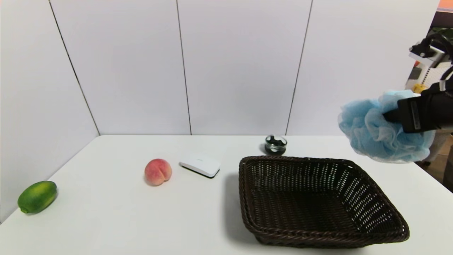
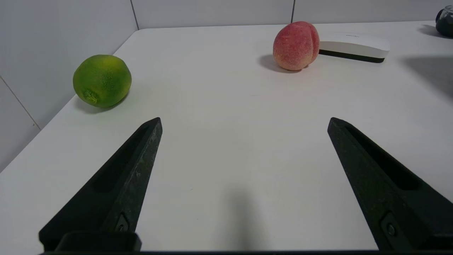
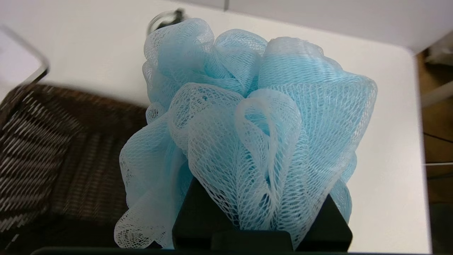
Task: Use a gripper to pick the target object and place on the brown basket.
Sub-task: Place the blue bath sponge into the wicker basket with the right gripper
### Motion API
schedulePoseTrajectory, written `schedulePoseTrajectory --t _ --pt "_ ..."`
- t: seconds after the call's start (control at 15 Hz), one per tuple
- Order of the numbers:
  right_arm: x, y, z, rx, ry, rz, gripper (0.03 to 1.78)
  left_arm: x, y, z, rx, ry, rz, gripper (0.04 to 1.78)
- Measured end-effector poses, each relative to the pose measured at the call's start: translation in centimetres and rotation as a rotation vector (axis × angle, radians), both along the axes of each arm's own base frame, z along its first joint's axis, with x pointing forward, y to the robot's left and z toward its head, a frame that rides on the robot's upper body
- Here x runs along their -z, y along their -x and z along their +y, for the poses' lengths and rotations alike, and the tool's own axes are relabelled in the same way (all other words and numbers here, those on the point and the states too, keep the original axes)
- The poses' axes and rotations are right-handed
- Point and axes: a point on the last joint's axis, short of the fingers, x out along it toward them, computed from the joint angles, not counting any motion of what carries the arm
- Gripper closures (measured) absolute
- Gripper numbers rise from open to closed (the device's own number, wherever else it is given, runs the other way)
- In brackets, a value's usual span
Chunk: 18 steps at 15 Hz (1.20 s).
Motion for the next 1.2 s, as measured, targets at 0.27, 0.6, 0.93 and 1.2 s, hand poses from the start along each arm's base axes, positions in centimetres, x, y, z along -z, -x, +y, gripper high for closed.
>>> schedulePoseTrajectory --t 0.27,0.6,0.93,1.2 --pt "1.9 2.6 2.1 -0.082 -0.083 0.073 1.48 0.0 0.0 0.0 0.000 0.000 0.000 0.13" --pt "4.2 3.4 4.7 -0.172 -0.105 0.162 1.48 0.0 0.0 0.0 0.000 0.000 0.000 0.13" --pt "5.8 2.3 5.8 -0.193 -0.085 0.216 1.12 0.0 0.0 0.0 0.000 0.000 0.000 0.13" --pt "6.2 1.8 6.1 -0.199 -0.070 0.233 0.70 0.0 0.0 0.0 0.000 0.000 0.000 0.13"
